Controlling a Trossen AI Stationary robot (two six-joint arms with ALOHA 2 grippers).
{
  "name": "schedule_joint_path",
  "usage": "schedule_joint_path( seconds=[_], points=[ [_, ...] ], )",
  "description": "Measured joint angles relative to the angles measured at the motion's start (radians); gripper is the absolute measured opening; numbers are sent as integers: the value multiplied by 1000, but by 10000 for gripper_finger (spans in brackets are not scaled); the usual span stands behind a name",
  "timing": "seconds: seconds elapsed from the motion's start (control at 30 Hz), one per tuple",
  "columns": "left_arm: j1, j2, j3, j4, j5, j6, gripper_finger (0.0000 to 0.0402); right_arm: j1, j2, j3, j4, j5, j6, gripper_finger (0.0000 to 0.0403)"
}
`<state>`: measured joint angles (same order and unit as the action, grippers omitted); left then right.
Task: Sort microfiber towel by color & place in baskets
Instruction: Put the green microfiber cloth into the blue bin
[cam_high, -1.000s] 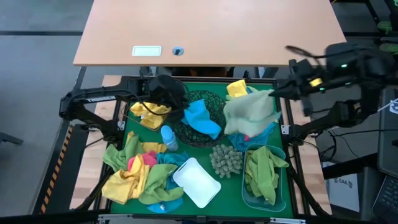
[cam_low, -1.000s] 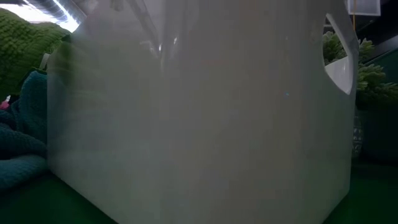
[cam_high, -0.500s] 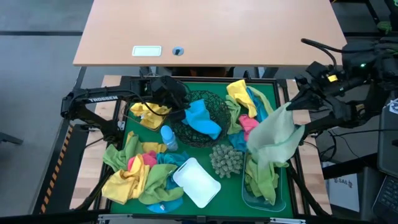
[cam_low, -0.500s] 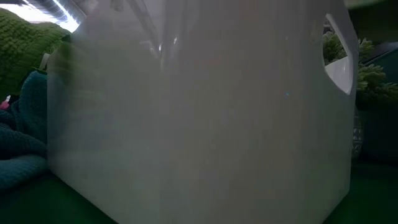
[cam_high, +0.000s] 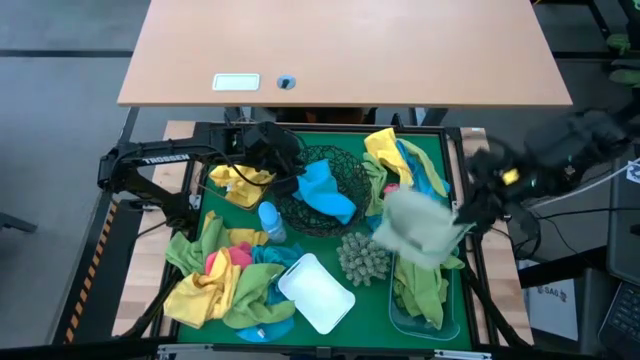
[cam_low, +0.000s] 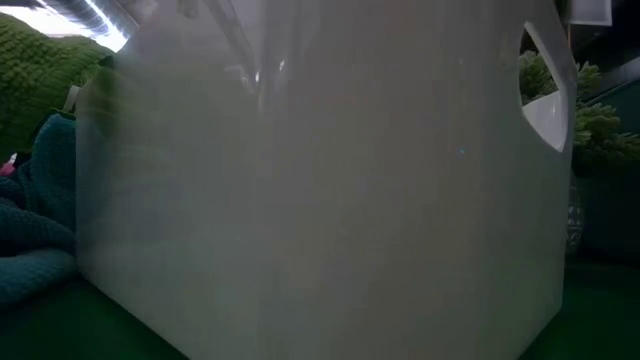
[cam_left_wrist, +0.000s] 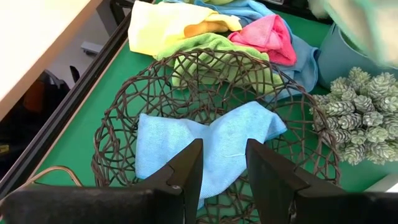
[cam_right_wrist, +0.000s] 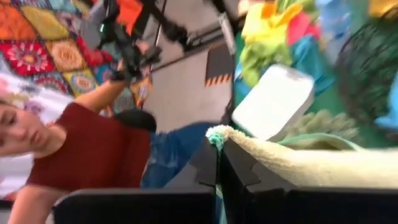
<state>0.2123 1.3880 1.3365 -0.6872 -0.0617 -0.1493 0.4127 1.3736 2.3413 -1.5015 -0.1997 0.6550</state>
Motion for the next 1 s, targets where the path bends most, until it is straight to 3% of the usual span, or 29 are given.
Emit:
schedule_joint_path(
  seconds=[0.3, 0.47, 0.67, 1.0],
  points=[
    [0, 0, 0, 0, 0, 0, 115, 368, 66, 0, 3, 262, 232, 1],
    [0, 0, 0, 0, 0, 0, 115, 517, 79, 0, 4, 416, 328, 1],
    [0, 0, 0, 0, 0, 0, 115, 642, 77, -5, -74, 605, 334, 1],
    [0, 0, 0, 0, 0, 0, 115, 648, 41, -267, -68, 543, 310, 1]
  ],
)
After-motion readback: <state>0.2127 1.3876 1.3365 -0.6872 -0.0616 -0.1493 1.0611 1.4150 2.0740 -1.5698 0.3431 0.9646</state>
